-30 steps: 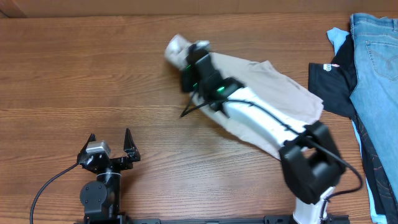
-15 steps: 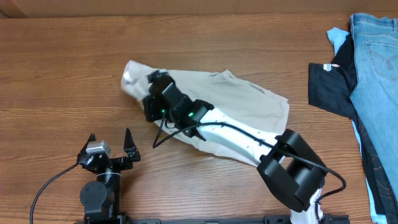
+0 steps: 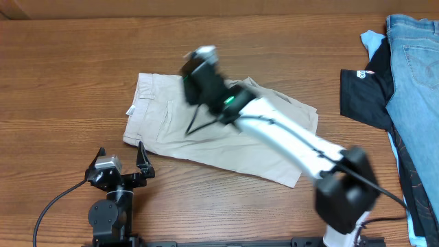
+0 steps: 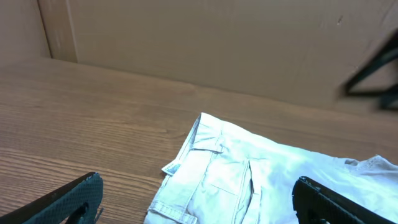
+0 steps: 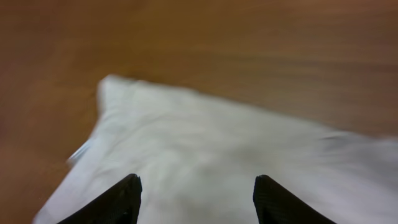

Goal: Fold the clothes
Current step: 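Drag the beige trousers left onto the open table and release, then move both grippers to the trousers' left and right edges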

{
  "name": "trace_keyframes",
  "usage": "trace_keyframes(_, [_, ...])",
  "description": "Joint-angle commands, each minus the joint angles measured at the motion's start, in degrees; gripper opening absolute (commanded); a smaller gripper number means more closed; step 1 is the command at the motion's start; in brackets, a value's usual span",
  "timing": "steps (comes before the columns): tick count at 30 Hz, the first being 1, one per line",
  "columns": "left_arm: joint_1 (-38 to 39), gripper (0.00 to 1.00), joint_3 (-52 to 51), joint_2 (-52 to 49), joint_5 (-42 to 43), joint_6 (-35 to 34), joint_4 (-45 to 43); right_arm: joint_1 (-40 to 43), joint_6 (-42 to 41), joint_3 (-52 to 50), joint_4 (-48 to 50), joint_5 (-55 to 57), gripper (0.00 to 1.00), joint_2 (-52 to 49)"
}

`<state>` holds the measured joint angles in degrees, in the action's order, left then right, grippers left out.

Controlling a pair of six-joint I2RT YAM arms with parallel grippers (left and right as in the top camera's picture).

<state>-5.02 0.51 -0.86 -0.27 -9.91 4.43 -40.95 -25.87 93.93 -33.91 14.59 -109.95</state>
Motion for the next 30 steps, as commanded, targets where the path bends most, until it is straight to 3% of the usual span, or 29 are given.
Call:
trace_keyframes(1, [-0.3,1.00,-0.2,0.6,-0.3,1.3,-0.1,7.9,0.4,1.9,-4.4,0.1,0.54,3.5])
trace_keyframes(7, [-0.3,1.00,-0.2,0.6,-0.3,1.3,-0.1,20.0,0.1,-4.1,-10.5,-23.7,0.11,3.0])
trace_keyframes(12, [-0.3,1.00,-0.2,0.6,-0.3,1.3,-0.1,23.1,0.2,-10.0,-10.6,-25.7,0.11,3.0])
trace_keyframes(15, [-0.3,1.00,-0.2,0.6,-0.3,1.3,-0.1,23.8,0.2,-10.8,-10.5,-25.6,0.31,3.0])
trace_keyframes(17, [-0.3,1.00,-0.2,0.6,-0.3,1.3,-0.1,23.8,0.2,-10.7,-9.9,-25.5,0.61,3.0])
trace_keyframes(18, [-0.3,1.00,-0.2,0.6,-0.3,1.3,-0.1,23.8,0.2,-10.7,-9.3,-24.9,0.65,3.0])
trace_keyframes(21, [-0.3,1.00,-0.2,0.6,-0.3,1.3,-0.1,23.9,0.2,-10.7,-6.8,-24.1,0.66,3.0])
trace_keyframes(27, [-0.3,1.00,-0.2,0.6,-0.3,1.3,-0.1,24.2,0.2,-10.7,-1.6,-24.1,0.88,3.0])
trace_keyframes(30, [-0.3,1.00,-0.2,0.6,-0.3,1.3,-0.1,24.2,0.2,-10.7,-0.1,-24.1,0.92,3.0])
